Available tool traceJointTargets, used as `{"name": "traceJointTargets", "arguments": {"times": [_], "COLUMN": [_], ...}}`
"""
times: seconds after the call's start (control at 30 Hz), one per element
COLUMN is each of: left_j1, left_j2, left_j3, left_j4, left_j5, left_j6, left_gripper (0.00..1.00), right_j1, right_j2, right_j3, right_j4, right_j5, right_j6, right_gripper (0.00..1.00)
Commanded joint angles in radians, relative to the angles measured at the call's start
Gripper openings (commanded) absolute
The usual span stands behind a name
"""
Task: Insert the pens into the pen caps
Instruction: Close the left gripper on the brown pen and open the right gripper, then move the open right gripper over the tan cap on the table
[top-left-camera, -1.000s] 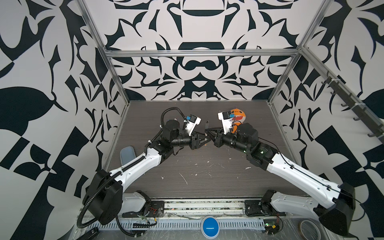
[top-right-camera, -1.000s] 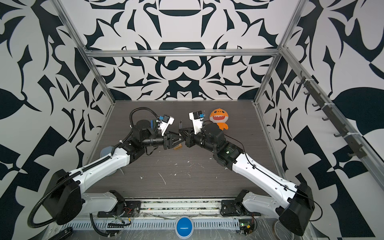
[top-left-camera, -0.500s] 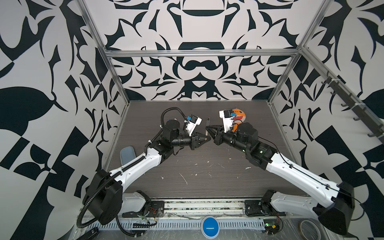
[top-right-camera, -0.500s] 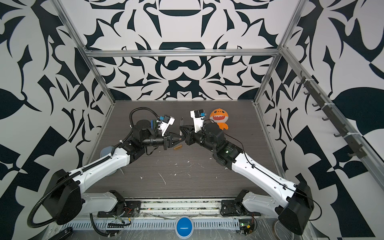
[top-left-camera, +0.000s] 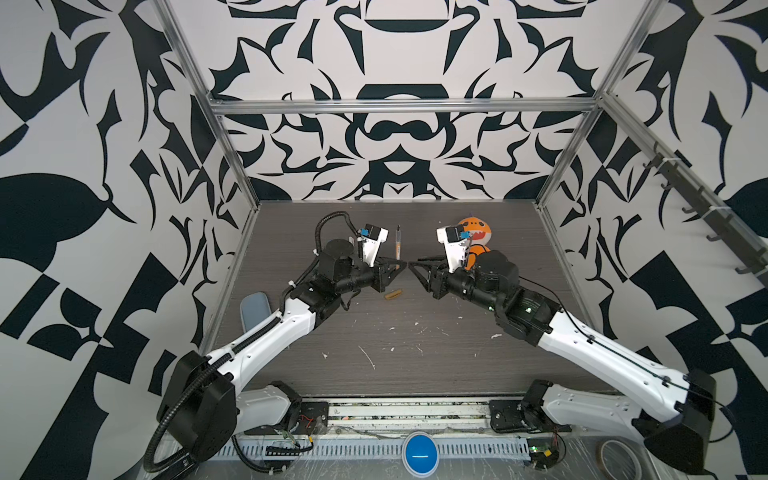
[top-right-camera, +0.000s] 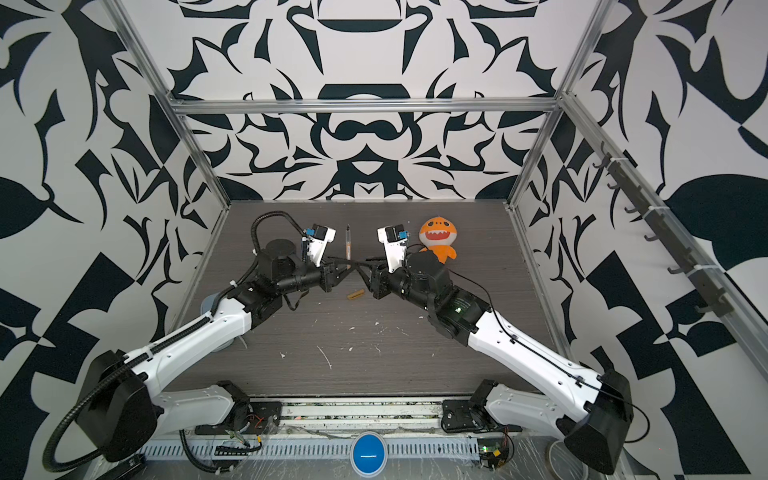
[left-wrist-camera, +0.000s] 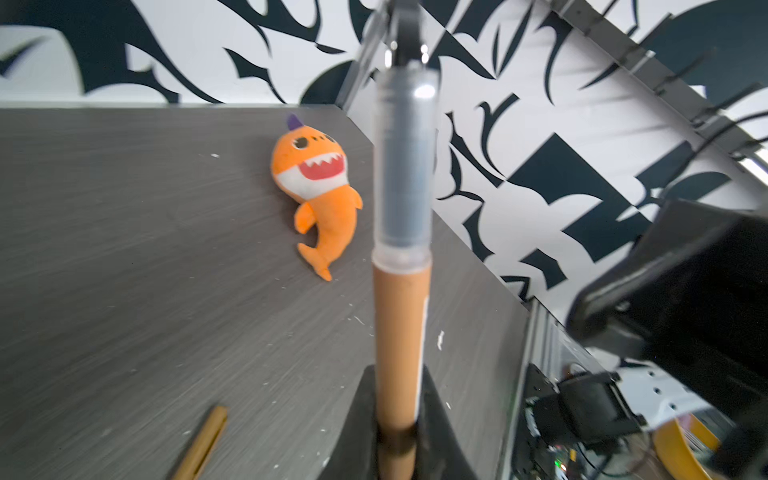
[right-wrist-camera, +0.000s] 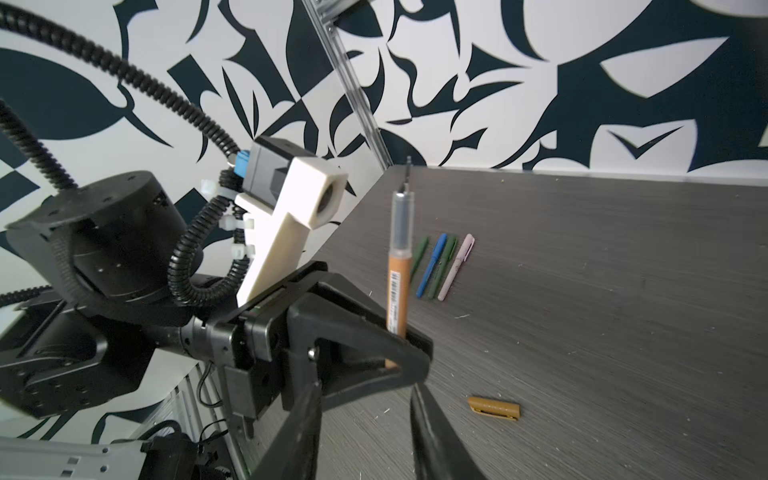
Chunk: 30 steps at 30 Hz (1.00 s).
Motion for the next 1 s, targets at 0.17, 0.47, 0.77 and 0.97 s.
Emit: {"name": "traceJointTargets", "arguments": {"times": [0.17, 0.47, 0.77, 0.97], "left_j1": [0.004, 0.004, 0.003, 0.003], "left_j2": [-0.101, -0.154, -0.192, -0.201], "left_j3": [0.007, 0.006, 0.001, 0.004], "left_j4": [-0.078, -0.085, -0.089, -0.092], "left_j5": [-0.256, -0.281, -0.311, -0.301], "left_j6": [0.111, 0.158, 0.172, 0.166], "left_gripper": [0.08, 0.08, 0.08, 0.08], "right_j1": [-0.01, -0.013, -0.013, -0.012], "right_j2": [0.046, 0.283, 0.552, 0.666], "right_j3": [0.066, 0.153, 0.307, 0.391], "right_j4": [-0.189, -0.352, -0.489, -0.513], "right_j5": [0.249, 0.256, 0.343, 0.337], "right_j6": [0.021, 0.037, 0.031, 0.0], "right_gripper": [0.44, 0.44, 0.43, 0.48]}}
